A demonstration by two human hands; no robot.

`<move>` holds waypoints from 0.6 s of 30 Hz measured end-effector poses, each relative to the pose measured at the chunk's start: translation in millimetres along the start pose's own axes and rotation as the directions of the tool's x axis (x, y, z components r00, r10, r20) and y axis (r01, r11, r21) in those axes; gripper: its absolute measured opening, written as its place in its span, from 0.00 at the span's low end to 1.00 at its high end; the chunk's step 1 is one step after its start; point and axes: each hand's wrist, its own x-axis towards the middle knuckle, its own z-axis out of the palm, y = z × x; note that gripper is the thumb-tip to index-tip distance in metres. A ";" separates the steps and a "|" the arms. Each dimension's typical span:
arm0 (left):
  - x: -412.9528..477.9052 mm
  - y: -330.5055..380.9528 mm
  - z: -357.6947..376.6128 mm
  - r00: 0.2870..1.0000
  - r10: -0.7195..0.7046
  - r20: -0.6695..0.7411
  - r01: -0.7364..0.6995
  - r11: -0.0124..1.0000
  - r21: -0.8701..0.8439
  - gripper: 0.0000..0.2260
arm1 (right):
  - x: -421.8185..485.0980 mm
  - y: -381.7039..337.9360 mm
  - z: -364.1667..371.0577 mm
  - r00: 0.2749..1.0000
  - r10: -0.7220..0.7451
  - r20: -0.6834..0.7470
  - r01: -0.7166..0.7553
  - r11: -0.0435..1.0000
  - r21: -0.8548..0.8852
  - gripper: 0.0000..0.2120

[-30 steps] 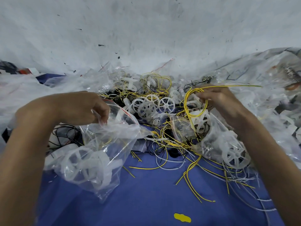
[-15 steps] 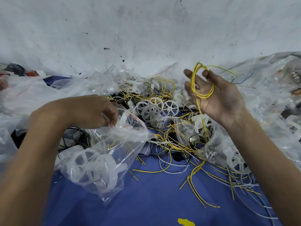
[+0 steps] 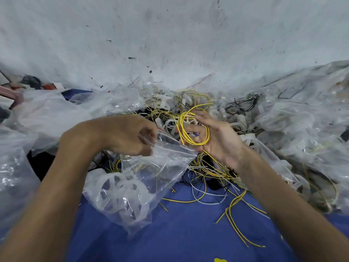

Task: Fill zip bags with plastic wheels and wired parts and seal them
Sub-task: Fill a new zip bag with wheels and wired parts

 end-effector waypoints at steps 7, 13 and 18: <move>-0.6 9.5 -1.9 0.986 0.103 -0.134 -0.110 0.993 -0.046 0.06 | -12.1 -20.1 11.2 0.984 -0.118 0.130 0.169 0.842 -0.513 0.29; -6.1 19.7 -5.8 0.954 0.197 -0.228 -0.218 0.973 -0.071 0.12 | -14.1 -30.2 25.2 0.976 -0.110 0.186 0.209 0.706 -0.677 0.25; -9.1 23.1 -6.1 0.942 0.221 -0.251 -0.255 0.960 -0.112 0.10 | -16.7 -31.9 23.3 0.974 -0.005 0.228 0.154 0.748 -0.645 0.23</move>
